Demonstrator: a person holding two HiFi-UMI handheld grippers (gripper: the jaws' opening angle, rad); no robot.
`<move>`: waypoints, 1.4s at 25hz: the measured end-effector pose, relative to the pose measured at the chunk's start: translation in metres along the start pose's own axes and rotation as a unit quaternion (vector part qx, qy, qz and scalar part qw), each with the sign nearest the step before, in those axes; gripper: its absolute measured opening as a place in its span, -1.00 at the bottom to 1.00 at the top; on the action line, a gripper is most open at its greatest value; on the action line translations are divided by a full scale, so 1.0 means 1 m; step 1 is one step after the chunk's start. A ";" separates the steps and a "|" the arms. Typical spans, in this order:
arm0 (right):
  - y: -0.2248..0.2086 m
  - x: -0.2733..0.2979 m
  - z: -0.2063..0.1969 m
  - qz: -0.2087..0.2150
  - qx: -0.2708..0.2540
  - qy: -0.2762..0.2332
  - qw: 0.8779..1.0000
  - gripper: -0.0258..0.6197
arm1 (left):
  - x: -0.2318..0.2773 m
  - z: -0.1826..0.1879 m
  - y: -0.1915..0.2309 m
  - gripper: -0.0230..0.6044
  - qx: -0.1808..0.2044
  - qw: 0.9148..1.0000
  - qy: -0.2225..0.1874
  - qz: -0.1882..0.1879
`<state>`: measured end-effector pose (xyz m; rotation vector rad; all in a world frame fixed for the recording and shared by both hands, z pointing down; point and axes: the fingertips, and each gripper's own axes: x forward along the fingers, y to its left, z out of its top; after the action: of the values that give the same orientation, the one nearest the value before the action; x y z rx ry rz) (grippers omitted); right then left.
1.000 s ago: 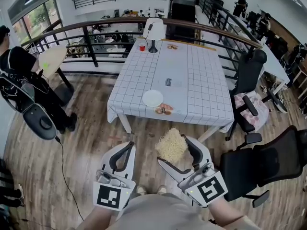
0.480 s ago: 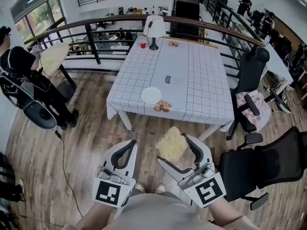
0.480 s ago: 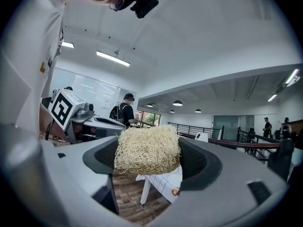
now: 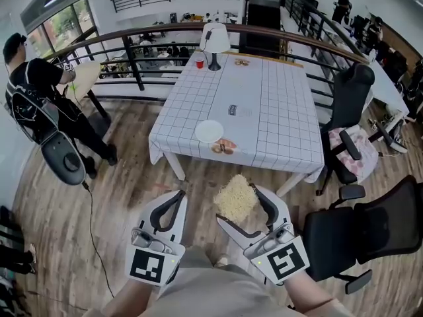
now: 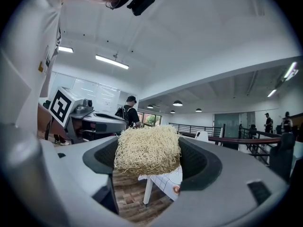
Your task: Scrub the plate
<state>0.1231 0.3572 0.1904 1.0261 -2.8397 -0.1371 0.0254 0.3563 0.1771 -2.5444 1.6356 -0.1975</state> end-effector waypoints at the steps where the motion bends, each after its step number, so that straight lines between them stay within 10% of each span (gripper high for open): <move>1: -0.002 -0.001 -0.002 -0.001 0.003 0.000 1.000 0.24 | 0.000 0.002 0.003 -0.89 0.000 1.000 -0.005 0.009; 17: -0.030 0.049 -0.017 0.000 0.007 0.004 1.000 0.24 | 0.048 -0.023 0.040 -0.89 -0.006 1.000 0.000 0.009; 35: -0.136 0.243 -0.024 -0.042 -0.002 0.035 0.999 0.24 | 0.206 -0.060 0.203 -0.89 -0.024 0.999 0.005 -0.027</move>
<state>0.0266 0.0963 0.2167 1.1269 -2.7343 -0.1107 -0.0816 0.0839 0.2135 -2.6303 1.5956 -0.1785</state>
